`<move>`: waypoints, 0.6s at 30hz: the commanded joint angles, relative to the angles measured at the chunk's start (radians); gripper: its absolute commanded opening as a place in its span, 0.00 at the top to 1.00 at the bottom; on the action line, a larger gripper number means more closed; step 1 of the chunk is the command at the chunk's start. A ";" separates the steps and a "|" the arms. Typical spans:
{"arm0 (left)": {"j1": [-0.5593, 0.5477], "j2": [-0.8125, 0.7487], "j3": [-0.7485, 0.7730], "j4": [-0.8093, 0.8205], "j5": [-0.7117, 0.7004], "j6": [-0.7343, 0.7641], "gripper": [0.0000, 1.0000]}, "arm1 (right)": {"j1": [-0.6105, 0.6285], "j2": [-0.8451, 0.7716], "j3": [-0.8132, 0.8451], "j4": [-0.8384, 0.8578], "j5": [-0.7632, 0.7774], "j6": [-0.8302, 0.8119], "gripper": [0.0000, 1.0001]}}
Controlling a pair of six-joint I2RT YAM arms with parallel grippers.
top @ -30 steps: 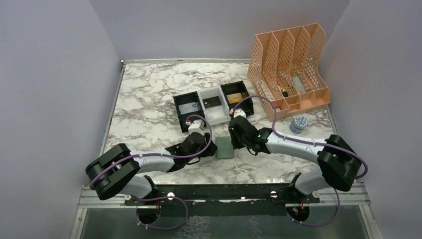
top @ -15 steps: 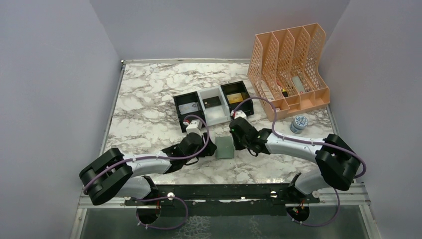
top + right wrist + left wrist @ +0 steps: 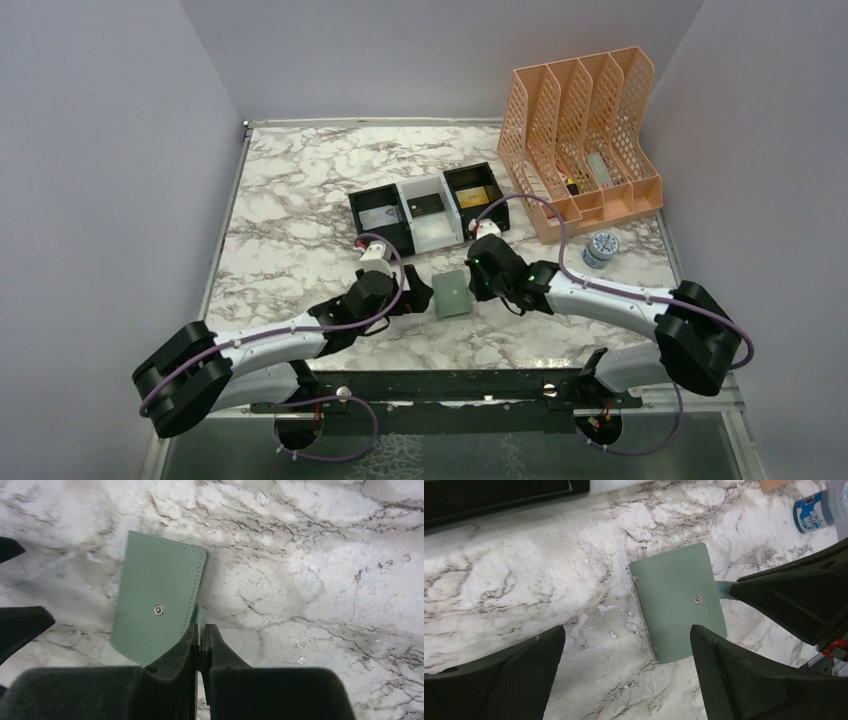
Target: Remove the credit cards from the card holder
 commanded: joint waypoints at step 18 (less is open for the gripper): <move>-0.001 -0.661 0.014 -0.542 -0.312 0.053 0.01 | -0.007 0.116 0.078 0.453 -0.553 0.196 0.99</move>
